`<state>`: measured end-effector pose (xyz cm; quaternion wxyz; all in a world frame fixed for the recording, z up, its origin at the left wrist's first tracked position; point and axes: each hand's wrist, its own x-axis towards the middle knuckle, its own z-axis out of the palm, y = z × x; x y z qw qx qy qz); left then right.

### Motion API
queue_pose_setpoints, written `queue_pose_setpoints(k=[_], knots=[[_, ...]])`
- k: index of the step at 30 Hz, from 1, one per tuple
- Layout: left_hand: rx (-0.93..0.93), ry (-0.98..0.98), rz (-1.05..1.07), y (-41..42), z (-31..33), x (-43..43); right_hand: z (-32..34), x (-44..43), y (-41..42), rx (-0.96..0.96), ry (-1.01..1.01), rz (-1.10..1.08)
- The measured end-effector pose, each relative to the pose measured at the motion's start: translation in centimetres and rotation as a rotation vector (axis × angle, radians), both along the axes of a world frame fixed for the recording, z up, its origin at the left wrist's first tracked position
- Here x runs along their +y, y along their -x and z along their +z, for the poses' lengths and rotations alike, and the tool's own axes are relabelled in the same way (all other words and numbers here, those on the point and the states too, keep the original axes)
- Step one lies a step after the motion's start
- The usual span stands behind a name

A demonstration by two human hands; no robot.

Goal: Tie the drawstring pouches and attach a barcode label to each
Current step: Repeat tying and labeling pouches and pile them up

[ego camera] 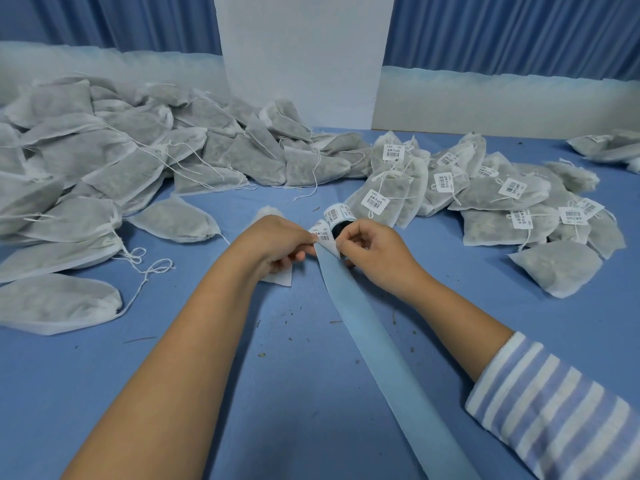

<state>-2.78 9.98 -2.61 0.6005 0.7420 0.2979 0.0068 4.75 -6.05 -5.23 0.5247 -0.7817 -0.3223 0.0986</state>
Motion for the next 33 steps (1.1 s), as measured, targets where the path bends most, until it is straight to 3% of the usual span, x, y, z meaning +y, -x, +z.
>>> queue_pose_setpoints(k=[12, 18, 20, 22, 24, 28, 33], knots=[[-0.008, 0.110, 0.003, 0.0, 0.2, 0.6, 0.1, -0.5, -0.1, -0.123, -0.042, 0.027], [0.003, 0.098, 0.030, 0.2, 0.4, 0.5, 0.5, -0.7, -0.3, 0.124, 0.052, 0.154], [0.037, -0.095, 0.024, 0.5, 0.4, 0.3, 0.3, -0.7, -0.5, 0.148, 0.040, 0.137], [0.038, -0.448, 0.033, 0.7, 0.1, 0.5, 0.0, -0.7, -0.7, 0.150, 0.035, 0.121], [-0.099, -0.663, 0.074, 0.8, -0.1, 0.7, -0.2, -0.7, -0.9, 0.173, 0.022, 0.115], [-0.363, -0.747, -0.190, 1.2, 0.1, 0.0, -0.3, -0.6, -1.0, 0.222, -0.043, 0.121], [-0.366, -0.848, -0.322, 0.8, -0.7, -0.2, -0.3, -0.6, -0.9, 0.219, -0.081, 0.173]])
